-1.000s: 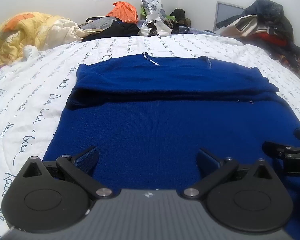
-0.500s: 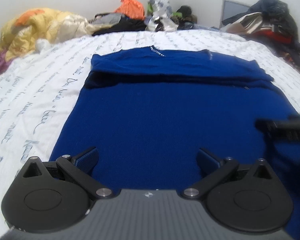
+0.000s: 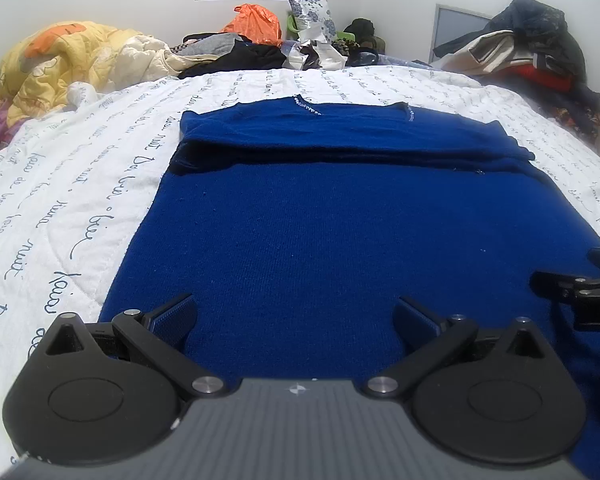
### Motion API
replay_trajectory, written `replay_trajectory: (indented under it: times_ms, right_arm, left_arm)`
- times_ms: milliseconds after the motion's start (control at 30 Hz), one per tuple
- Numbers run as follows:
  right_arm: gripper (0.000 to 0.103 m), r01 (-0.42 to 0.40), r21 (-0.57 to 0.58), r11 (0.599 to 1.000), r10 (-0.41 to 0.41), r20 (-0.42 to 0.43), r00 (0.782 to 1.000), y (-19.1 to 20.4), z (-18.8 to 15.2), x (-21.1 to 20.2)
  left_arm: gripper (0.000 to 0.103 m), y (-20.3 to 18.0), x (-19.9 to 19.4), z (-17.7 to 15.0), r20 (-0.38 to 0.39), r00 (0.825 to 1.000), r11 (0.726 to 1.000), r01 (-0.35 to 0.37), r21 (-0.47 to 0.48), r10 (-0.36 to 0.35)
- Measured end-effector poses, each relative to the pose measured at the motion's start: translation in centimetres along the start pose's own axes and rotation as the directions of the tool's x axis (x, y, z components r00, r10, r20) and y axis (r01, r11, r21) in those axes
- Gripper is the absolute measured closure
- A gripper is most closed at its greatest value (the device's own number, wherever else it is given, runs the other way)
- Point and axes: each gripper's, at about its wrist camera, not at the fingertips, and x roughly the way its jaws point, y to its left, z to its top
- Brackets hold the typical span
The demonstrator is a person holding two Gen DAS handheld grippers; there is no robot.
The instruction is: Fold small clothes
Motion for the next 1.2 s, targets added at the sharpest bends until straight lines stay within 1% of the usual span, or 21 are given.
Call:
replay_trajectory:
  times_ms: [167, 267, 333, 433, 567, 633, 733, 800, 900, 967, 1067, 1100, 1133, 1167, 1200]
  right_arm:
    - [0.000, 0.006, -0.009, 1.000, -0.006, -0.001, 1.000, 0.4, 0.2, 0.3]
    - [0.000, 0.030, 0.001, 1.000, -0.030, -0.017, 0.999, 0.7, -0.2, -0.6]
    - [0.000, 0.032, -0.003, 0.999, -0.032, -0.017, 0.999, 0.8, -0.9, -1.5]
    - [0.000, 0.016, -0.004, 1.000, -0.016, -0.002, 1.000, 0.7, -1.9, -2.3]
    - [0.000, 0.006, -0.008, 1.000, -0.006, -0.003, 1.000, 0.6, -1.5, -1.9]
    - [0.000, 0.003, -0.010, 1.000, -0.003, -0.003, 1.000, 0.6, -1.4, -1.8]
    - [0.000, -0.001, -0.009, 1.000, 0.001, -0.003, 1.000, 0.5, -1.4, -1.9]
    - [0.000, -0.001, -0.009, 1.000, 0.001, -0.002, 1.000, 0.5, -1.5, -1.9]
    - [0.000, -0.001, -0.009, 1.000, 0.001, -0.002, 1.000, 0.5, -1.5, -1.9]
    - [0.000, -0.001, -0.010, 1.000, 0.001, -0.001, 1.000, 0.5, -1.5, -2.0]
    - [0.000, -0.003, -0.011, 1.000, 0.002, -0.005, 1.000, 0.5, -1.4, -2.0]
    - [0.000, -0.011, -0.017, 1.000, 0.011, -0.019, 1.000, 0.3, -1.3, -2.1]
    - [0.000, -0.031, -0.014, 0.999, 0.030, -0.051, 0.998, 0.0, -0.9, -2.4]
    - [0.000, -0.072, 0.014, 0.997, 0.073, -0.082, 0.994, -0.8, -0.5, -3.0]
    - [0.000, -0.133, 0.065, 0.989, 0.138, -0.090, 0.986, -2.0, -0.2, -4.0]
  left_arm:
    - [0.000, 0.1, -0.1, 0.0, 0.000, 1.000, 1.000, 0.001, -0.001, -0.001]
    - [0.000, 0.0, 0.0, 0.0, 0.000, 1.000, 1.000, 0.000, -0.001, 0.000]
    - [0.000, 0.0, 0.0, 0.0, 0.000, 1.000, 1.000, 0.000, 0.000, 0.000]
    - [0.000, 0.0, 0.0, 0.0, 0.000, 1.000, 1.000, 0.000, 0.000, 0.000]
    - [0.000, 0.1, 0.0, 0.0, 0.000, 1.000, 1.000, 0.000, 0.000, 0.000]
    - [0.000, 0.1, -0.2, 0.0, -0.005, 1.000, 1.000, -0.012, 0.001, 0.012]
    - [0.000, 0.1, -1.3, -0.5, -0.031, 0.998, 0.999, -0.049, -0.003, 0.049]
    - [0.000, 0.4, -2.1, -1.2, -0.041, 0.998, 0.999, -0.040, -0.009, 0.039]
    - [0.000, 0.9, -3.2, -2.7, 0.000, 1.000, 1.000, -0.023, -0.002, 0.023]
    - [0.000, 1.0, -3.4, -2.9, 0.005, 1.000, 1.000, -0.011, -0.006, 0.011]
    - [0.000, 0.8, -3.4, -2.8, -0.001, 1.000, 1.000, -0.016, 0.002, 0.016]
    - [0.000, 0.9, -3.6, -2.7, -0.012, 1.000, 1.000, -0.018, 0.006, 0.018]
    - [0.000, 1.1, -4.0, -2.6, -0.031, 0.999, 1.000, -0.017, 0.008, 0.018]
    - [0.000, 1.6, -4.6, -2.5, -0.049, 0.999, 1.000, -0.005, -0.002, 0.005]
    - [0.000, 2.6, -5.5, -2.6, -0.054, 0.998, 0.999, 0.032, -0.033, -0.034]
